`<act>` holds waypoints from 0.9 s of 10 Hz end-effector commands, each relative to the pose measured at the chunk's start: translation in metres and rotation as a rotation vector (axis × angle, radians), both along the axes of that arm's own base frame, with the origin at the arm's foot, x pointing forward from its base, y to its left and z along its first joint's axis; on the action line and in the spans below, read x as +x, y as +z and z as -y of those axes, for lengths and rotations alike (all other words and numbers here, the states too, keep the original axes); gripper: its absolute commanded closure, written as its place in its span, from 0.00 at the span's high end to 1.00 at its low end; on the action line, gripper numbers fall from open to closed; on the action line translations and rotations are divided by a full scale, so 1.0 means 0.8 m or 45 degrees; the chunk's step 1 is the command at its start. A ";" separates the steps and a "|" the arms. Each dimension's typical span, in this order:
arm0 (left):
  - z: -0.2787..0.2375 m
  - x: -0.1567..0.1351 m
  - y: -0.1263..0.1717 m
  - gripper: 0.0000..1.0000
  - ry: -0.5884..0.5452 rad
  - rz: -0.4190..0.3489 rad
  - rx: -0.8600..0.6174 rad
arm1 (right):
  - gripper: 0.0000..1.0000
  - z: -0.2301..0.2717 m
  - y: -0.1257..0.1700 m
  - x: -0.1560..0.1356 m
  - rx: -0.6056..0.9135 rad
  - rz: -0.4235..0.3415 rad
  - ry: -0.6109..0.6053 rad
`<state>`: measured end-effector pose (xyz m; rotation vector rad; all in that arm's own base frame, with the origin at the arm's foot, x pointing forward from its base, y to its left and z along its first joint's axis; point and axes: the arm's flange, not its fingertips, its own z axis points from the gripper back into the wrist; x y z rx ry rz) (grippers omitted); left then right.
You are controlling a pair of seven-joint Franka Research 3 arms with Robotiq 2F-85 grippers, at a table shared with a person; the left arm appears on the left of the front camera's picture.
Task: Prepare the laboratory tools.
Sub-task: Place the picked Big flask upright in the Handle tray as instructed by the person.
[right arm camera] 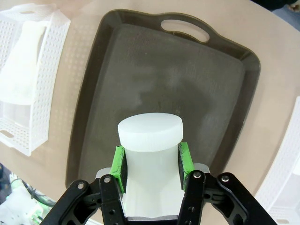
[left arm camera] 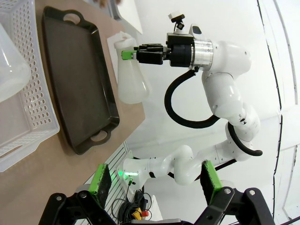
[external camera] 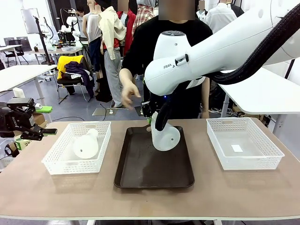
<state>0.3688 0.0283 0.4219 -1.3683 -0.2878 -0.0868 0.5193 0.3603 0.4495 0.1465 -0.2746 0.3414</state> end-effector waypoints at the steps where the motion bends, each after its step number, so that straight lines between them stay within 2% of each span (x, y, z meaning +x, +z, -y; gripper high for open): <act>1: -0.001 -0.001 0.002 1.00 0.004 0.000 -0.010 | 0.00 0.010 0.001 0.002 -0.007 0.013 0.023; 3: -0.001 -0.001 0.002 1.00 0.004 0.000 -0.010 | 0.00 0.028 0.007 0.004 0.183 0.077 0.176; 4: -0.001 -0.001 0.002 1.00 0.004 0.000 -0.010 | 0.00 0.037 0.007 0.006 0.184 0.171 0.229; 5: -0.001 -0.001 0.002 1.00 0.004 0.000 -0.010 | 0.00 0.044 0.007 0.006 0.376 0.235 0.340; 7: -0.001 -0.001 0.002 1.00 0.004 0.000 -0.010 | 0.00 0.057 -0.003 0.007 0.593 0.434 0.530; 9: -0.001 -0.001 0.002 1.00 0.004 0.000 -0.010 | 0.00 0.069 -0.011 0.008 0.814 0.632 0.630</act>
